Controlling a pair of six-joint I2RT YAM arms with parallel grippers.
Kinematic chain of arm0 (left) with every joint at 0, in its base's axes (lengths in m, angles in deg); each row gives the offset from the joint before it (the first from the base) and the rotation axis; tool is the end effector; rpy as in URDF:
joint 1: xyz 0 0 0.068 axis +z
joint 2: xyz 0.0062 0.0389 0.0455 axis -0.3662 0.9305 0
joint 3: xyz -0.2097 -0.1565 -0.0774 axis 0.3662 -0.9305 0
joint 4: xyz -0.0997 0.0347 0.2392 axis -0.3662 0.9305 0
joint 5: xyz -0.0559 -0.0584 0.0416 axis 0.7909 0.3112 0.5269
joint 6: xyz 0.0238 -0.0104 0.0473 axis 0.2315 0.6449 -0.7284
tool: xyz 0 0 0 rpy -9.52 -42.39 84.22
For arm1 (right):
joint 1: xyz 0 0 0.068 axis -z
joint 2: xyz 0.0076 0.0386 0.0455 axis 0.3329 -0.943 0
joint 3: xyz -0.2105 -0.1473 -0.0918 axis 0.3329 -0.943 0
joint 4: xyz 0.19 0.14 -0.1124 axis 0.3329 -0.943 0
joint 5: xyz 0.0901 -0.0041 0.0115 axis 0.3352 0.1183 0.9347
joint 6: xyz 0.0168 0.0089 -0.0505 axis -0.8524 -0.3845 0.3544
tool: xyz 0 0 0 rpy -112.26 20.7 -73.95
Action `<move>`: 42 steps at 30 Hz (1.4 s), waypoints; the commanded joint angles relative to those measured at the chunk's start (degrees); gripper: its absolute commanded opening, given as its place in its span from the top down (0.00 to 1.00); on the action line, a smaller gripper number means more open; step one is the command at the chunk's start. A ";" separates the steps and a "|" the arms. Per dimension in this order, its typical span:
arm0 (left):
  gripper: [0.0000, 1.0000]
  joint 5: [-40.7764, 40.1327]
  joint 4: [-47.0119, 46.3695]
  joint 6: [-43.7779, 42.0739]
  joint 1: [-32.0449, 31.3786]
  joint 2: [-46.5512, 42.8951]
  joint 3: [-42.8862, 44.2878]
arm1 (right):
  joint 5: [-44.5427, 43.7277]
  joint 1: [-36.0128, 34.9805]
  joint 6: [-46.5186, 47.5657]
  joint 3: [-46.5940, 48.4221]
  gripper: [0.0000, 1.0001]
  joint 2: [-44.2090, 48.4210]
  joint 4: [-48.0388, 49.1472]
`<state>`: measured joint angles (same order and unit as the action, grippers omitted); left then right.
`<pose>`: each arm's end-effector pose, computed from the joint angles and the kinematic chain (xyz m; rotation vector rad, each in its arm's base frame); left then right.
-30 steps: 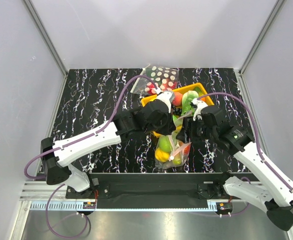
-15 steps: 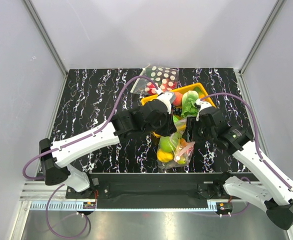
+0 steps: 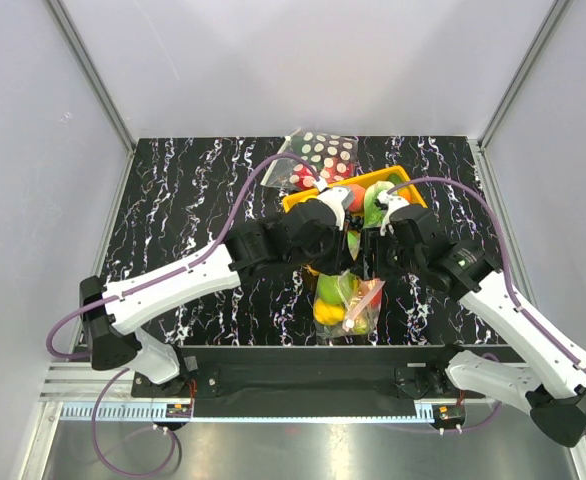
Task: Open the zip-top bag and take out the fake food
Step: Pick up the fake fruit from the zipper food storage bag.
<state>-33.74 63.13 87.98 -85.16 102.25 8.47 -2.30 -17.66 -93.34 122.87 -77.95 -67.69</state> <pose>0.1485 -0.2964 0.3776 0.4936 2.2942 -0.9094 0.1565 0.1200 0.3406 -0.2975 2.3845 0.5624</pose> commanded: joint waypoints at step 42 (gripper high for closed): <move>0.28 -3.26 -10.59 0.96 3.04 -11.22 -16.91 | -14.08 -13.00 -11.06 -1.48 0.44 5.92 1.45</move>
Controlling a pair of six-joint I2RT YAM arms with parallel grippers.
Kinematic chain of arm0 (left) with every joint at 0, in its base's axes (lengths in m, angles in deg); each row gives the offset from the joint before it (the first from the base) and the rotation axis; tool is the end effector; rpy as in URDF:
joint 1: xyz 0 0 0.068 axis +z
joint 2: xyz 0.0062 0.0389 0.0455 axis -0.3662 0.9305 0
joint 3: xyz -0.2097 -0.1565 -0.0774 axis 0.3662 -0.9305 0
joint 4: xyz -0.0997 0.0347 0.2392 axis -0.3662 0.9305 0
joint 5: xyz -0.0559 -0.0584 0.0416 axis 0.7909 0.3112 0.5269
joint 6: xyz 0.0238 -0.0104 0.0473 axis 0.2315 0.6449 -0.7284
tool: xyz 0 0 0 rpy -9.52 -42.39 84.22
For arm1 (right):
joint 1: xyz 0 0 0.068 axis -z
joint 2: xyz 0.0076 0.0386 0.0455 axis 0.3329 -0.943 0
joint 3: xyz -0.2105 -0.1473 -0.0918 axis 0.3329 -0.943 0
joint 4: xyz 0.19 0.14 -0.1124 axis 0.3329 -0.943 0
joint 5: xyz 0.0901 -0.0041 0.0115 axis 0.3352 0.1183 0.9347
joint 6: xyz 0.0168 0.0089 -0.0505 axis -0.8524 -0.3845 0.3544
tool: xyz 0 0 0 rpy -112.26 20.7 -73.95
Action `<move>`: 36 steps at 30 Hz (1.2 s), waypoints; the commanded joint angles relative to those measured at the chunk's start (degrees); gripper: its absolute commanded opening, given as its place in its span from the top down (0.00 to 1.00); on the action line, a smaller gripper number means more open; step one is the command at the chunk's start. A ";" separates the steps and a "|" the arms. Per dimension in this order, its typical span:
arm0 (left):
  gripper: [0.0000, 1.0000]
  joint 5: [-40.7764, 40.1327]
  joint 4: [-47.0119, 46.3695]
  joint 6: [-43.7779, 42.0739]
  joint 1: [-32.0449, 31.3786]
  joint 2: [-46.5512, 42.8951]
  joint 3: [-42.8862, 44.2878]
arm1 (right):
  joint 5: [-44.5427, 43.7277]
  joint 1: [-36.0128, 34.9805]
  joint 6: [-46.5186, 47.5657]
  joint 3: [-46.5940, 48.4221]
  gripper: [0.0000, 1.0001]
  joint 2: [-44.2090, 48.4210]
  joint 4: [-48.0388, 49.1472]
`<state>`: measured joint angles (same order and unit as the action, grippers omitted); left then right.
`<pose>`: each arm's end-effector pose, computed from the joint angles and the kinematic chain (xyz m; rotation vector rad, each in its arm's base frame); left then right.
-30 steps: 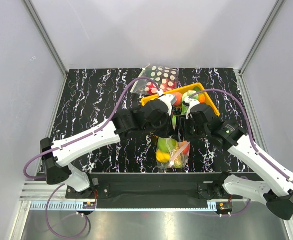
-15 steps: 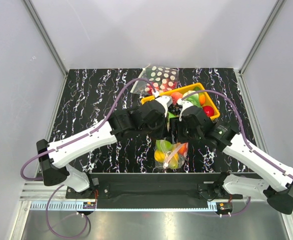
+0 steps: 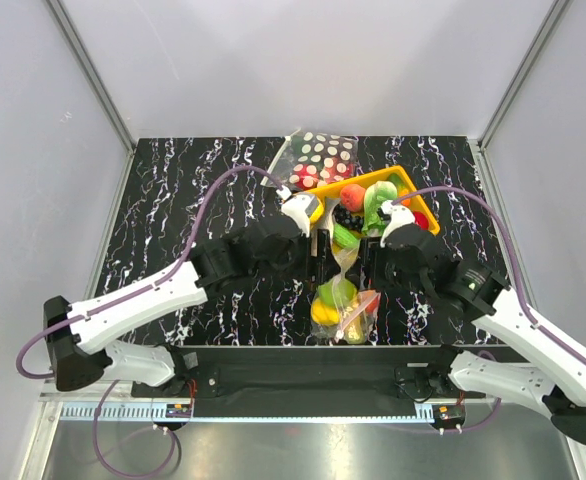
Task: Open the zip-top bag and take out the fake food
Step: Pick up the fake fruit from the zipper food storage bag.
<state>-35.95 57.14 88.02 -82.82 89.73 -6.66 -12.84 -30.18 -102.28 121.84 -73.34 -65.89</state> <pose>0.1376 -0.2453 0.3609 0.4050 2.2320 -0.9004 0.1211 0.1343 0.3513 -0.2568 2.2883 0.6098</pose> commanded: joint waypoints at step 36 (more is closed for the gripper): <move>0.46 10.99 -19.80 4.96 0.87 3.08 -9.26 | 3.57 -0.56 -2.64 -2.38 0.48 -3.00 0.18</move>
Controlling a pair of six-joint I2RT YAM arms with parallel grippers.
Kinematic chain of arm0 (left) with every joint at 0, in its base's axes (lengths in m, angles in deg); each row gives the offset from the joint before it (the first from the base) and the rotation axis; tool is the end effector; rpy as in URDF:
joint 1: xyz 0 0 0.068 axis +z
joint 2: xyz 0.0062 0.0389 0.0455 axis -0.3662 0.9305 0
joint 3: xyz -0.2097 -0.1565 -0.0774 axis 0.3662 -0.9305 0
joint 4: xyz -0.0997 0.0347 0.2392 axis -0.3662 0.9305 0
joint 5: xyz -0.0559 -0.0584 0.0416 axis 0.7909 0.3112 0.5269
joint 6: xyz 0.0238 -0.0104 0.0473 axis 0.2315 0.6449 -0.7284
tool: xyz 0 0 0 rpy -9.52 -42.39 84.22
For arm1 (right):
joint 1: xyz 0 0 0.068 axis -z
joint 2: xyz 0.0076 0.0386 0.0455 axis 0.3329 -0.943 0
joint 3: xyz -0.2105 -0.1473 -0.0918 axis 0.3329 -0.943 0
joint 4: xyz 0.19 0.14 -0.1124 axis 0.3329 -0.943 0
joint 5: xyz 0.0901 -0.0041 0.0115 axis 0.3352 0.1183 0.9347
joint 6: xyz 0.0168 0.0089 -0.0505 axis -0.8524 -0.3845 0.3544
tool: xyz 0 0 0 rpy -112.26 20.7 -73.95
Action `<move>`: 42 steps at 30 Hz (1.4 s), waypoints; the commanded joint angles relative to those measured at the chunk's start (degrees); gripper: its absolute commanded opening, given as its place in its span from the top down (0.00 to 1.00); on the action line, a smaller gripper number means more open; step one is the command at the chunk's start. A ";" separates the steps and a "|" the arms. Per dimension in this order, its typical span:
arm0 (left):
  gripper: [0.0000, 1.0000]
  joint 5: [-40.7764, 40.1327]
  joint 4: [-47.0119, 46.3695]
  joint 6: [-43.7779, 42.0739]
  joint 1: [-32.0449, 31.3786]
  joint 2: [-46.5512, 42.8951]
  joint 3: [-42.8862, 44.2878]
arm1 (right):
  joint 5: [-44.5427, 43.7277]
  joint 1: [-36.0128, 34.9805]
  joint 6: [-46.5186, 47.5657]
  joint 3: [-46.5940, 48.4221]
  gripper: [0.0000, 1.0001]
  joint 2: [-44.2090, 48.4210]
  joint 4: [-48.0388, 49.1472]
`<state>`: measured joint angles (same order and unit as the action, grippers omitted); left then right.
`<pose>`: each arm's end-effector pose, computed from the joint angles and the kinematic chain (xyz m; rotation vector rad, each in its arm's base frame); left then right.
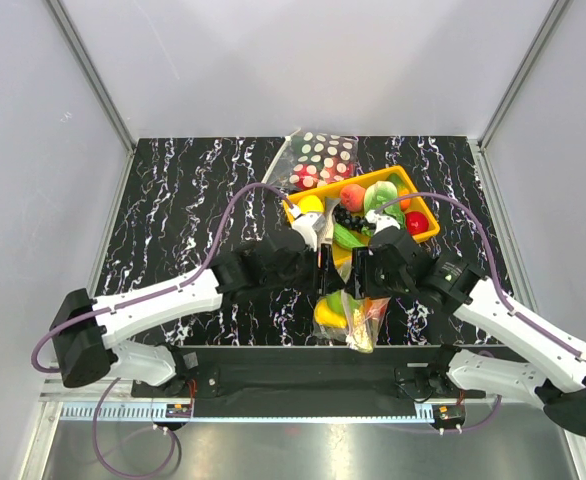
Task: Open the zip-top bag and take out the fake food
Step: Pick up the fake fruit from the zipper food storage bag.
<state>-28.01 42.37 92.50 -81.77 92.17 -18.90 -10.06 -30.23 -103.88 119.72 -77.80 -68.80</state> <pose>0.1458 -0.2593 0.2999 0.3945 2.2996 -1.0562 0.1287 0.1462 0.3222 -0.2836 2.4595 0.5520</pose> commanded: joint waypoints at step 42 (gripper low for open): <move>0.50 8.51 -2.57 -6.29 -5.98 1.16 3.60 | -9.84 -0.43 -7.47 -7.39 0.41 13.24 -2.45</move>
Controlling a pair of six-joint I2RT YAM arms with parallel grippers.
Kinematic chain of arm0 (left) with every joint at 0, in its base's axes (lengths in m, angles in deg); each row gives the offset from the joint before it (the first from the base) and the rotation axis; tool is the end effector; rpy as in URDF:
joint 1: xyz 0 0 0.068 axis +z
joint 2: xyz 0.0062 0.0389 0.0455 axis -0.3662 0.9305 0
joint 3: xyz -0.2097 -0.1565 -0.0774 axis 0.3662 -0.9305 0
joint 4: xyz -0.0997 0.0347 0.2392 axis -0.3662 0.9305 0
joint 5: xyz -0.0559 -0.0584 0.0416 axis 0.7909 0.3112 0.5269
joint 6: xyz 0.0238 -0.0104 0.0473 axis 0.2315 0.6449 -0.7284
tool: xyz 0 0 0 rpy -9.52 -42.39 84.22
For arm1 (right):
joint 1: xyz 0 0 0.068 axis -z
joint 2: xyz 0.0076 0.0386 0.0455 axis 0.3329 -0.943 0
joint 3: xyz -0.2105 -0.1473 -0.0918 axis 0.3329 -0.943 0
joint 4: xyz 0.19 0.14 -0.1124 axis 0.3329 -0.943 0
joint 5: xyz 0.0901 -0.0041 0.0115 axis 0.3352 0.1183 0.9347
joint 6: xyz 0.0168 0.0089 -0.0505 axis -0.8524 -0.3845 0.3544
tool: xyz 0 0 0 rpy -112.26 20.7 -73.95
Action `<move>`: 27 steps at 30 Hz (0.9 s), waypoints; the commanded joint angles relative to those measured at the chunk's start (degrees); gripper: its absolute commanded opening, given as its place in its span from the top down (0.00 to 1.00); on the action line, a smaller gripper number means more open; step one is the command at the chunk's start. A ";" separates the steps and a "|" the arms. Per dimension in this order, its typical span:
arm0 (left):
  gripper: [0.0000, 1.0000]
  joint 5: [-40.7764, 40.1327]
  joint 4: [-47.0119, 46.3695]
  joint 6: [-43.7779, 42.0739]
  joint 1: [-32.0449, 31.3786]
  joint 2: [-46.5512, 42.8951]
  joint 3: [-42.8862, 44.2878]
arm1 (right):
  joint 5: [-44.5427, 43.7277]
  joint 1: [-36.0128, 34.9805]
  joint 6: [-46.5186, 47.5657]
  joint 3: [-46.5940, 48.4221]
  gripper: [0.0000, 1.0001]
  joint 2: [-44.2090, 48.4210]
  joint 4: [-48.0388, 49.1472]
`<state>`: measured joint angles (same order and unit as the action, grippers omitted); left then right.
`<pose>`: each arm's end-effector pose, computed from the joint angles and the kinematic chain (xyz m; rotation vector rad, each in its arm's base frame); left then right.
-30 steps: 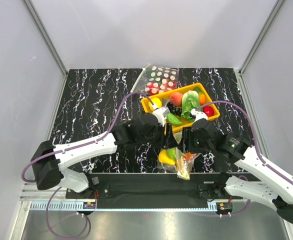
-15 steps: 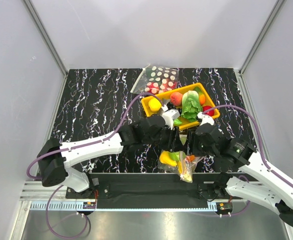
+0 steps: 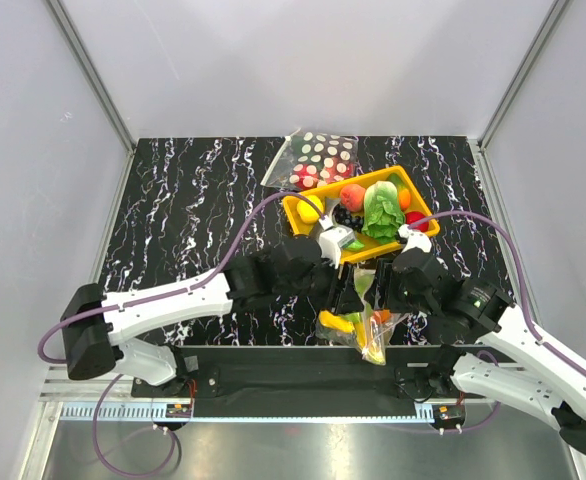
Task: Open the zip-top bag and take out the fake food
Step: Pick up the fake fruit from the zipper food storage bag.
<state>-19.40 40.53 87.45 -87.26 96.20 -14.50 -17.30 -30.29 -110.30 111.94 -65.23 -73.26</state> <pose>0.1236 -0.2923 0.3096 0.7097 2.2421 -1.2228 0.0986 0.1042 0.3070 -0.0833 2.4248 0.4807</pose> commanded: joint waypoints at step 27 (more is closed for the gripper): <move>0.94 -2.29 4.19 -0.98 -2.69 12.17 12.91 | 2.93 -0.36 -1.04 -0.05 0.36 2.26 4.82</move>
<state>-19.80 48.24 85.94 -89.84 109.27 -5.08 -18.10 -30.23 -110.30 111.92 -63.57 -72.82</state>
